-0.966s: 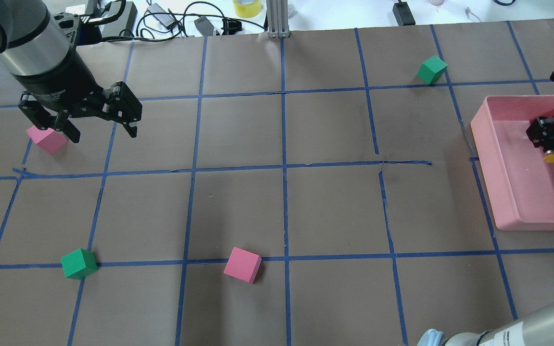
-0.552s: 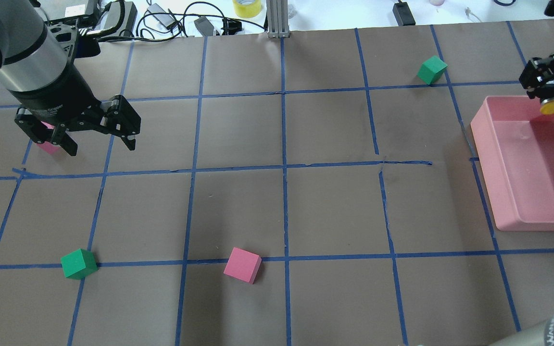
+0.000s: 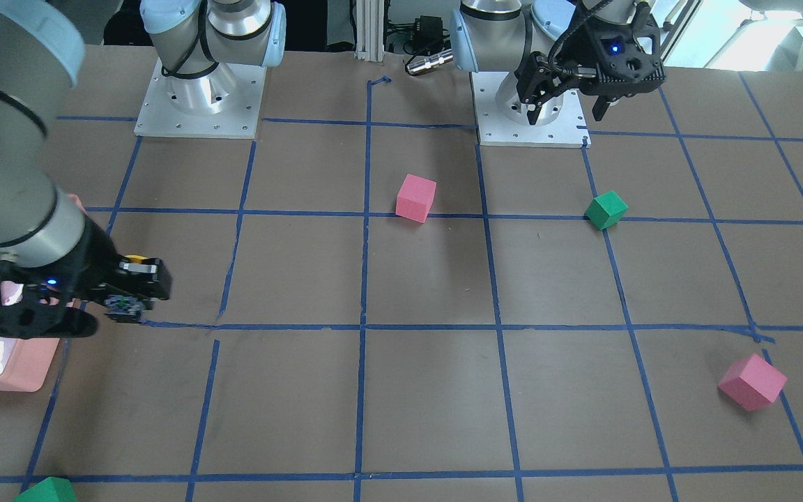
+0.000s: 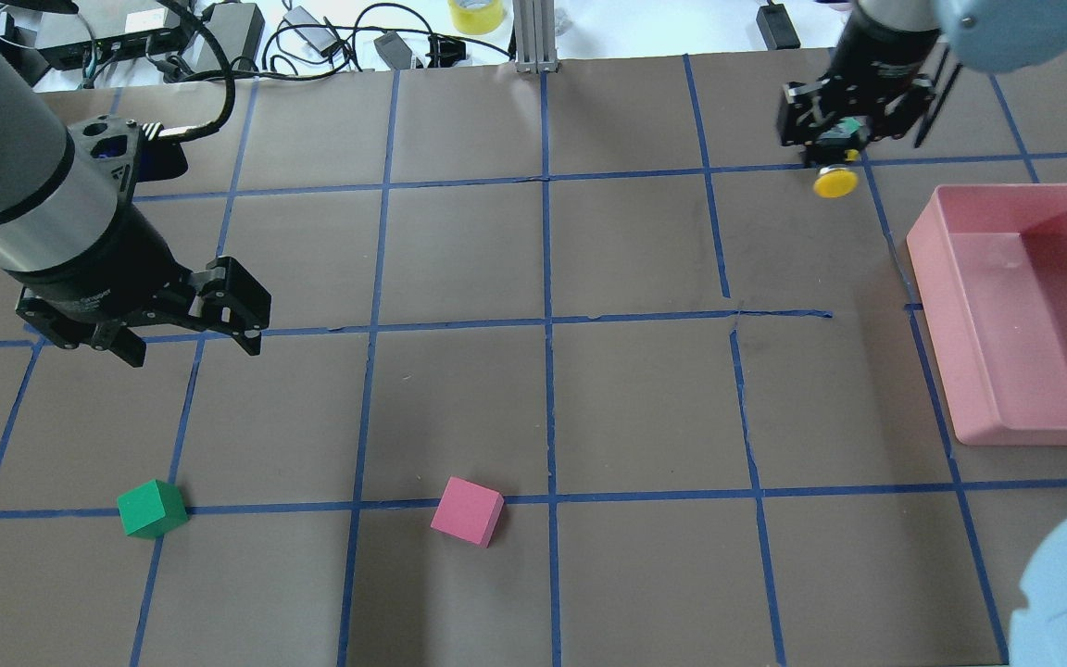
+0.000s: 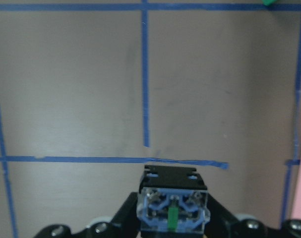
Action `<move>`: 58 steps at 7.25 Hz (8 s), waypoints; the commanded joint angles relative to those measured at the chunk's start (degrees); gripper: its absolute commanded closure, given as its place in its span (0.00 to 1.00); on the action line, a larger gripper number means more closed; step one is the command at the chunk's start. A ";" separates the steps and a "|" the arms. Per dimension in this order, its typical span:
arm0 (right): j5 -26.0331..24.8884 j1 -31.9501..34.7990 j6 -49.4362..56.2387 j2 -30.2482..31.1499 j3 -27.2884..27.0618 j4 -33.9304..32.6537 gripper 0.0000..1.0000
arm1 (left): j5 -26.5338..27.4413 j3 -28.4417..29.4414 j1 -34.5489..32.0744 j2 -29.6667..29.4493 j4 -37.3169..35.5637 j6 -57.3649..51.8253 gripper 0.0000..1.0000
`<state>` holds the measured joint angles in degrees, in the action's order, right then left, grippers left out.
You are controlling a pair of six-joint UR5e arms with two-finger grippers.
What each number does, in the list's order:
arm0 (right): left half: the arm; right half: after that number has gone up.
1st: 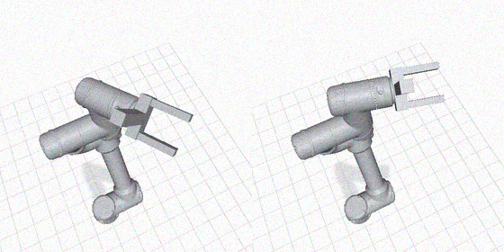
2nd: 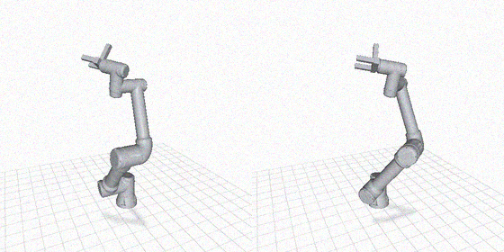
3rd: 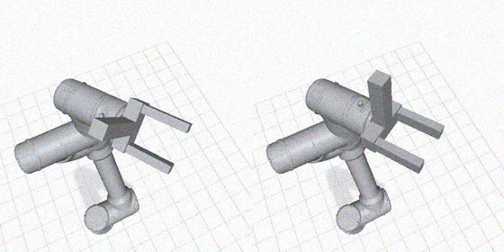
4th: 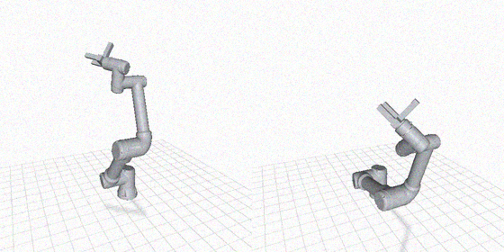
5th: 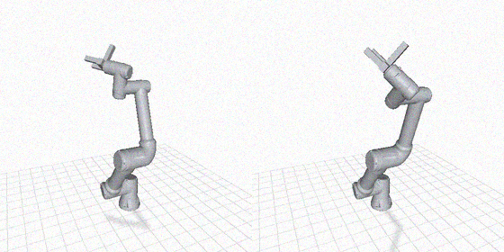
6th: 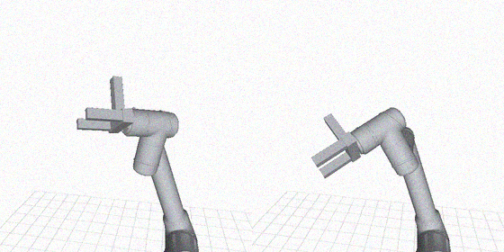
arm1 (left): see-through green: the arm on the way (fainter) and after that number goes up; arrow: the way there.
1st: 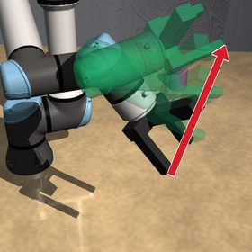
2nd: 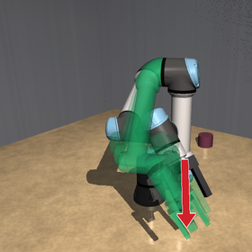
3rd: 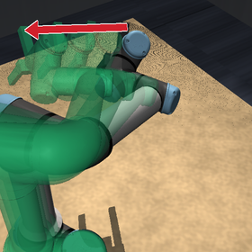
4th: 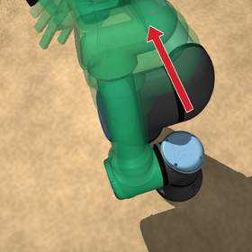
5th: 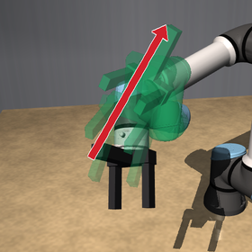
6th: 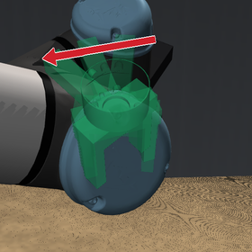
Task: Align button upright
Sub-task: 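Lift the switch out of the bin and carry it to the table center, then release the switch on its side and raise the right gripper away, then lower the left gripper over the lying switch and grasp its body, then lift the switch with the left gripper and rotate it yellow cap down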
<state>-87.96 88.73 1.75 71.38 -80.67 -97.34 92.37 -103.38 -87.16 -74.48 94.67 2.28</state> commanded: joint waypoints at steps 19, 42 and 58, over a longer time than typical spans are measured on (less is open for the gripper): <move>0.25 18.80 -12.22 -4.89 -8.73 -20.60 0.00 | -3.24 -21.77 -13.03 -7.78 -43.40 2.21 0.00; -2.04 2.06 1.50 13.87 -3.97 3.30 0.00 | -7.82 -13.43 -23.32 -41.70 -75.77 8.80 0.13; -2.30 1.89 2.11 13.87 -4.93 4.27 0.00 | -17.51 8.02 -18.68 -38.46 -21.28 25.79 1.00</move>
<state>-90.25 90.62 3.87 85.25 -85.52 -93.21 80.51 -95.67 -107.91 -113.22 70.59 22.52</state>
